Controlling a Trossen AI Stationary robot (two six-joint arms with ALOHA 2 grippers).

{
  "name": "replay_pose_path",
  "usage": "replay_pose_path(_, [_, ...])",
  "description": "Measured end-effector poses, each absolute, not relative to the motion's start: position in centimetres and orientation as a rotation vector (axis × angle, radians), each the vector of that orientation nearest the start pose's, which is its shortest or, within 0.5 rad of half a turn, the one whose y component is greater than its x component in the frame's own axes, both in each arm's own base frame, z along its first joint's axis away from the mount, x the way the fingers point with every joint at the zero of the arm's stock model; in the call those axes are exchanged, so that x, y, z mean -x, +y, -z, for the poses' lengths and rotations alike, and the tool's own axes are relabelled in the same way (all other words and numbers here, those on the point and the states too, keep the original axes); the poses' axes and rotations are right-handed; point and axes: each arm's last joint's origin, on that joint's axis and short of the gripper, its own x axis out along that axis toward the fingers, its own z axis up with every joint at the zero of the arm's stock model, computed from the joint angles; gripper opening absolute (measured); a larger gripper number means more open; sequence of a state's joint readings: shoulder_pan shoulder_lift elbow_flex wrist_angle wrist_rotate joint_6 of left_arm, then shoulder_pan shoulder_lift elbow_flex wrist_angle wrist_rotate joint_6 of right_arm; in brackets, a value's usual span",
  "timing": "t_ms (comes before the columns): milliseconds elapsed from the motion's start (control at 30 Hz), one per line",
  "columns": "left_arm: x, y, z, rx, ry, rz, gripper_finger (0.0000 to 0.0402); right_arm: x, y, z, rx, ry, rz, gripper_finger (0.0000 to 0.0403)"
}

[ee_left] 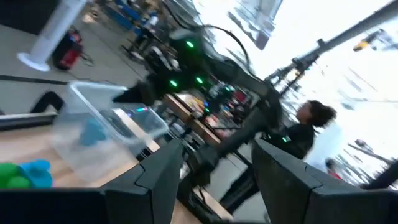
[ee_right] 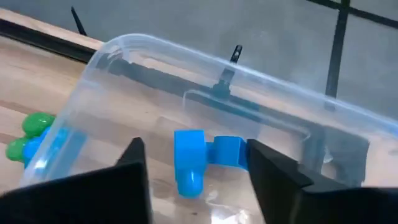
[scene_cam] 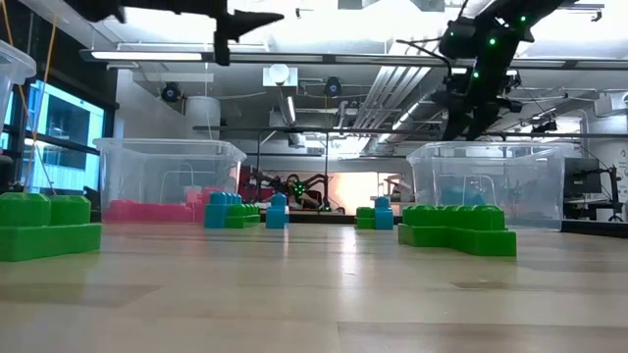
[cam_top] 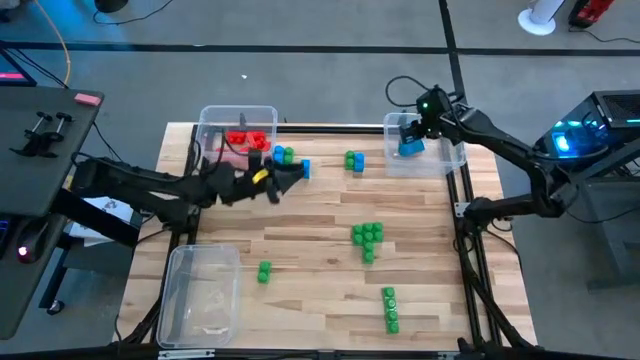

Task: Sort blocks
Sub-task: Put the blue game piece into the top right transparent bin

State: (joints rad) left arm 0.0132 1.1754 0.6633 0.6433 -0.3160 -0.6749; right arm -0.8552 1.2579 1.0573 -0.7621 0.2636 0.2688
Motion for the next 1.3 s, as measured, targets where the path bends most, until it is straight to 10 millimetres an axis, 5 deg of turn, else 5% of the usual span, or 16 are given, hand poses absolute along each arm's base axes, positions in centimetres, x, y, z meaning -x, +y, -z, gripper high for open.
replay_pose_path(133, [-26.3,3.9,-30.6,0.654,-0.22,-0.278,0.0184,-15.1,-19.4,-29.1,-0.526,0.825,1.044,0.0196])
replay_pose_path(300, [-25.9,8.5,-32.7,0.534,-0.104,-0.368,0.0184,-15.9,-18.5,-31.9,-0.61,0.626,0.907,0.0204])
replay_pose_path(567, [-23.3,14.1,-34.2,0.411,-0.009,-0.395,0.0184,-22.3,-14.6,-33.7,-0.619,0.416,0.667,0.0171])
replay_pose_path(767, [-22.1,15.7,-33.5,0.432,0.07,-0.319,0.0184,-28.6,-14.3,-30.2,-0.505,0.643,0.603,0.0019])
replay_pose_path(1067, [-21.7,15.7,-32.9,0.477,0.148,-0.203,0.0184,-33.7,-19.0,-27.8,-0.197,1.242,0.729,0.0004])
replay_pose_path(1300, [-22.0,15.3,-32.8,0.48,0.159,-0.184,0.0184,-36.9,-20.4,-24.4,0.043,1.466,0.612,0.0])
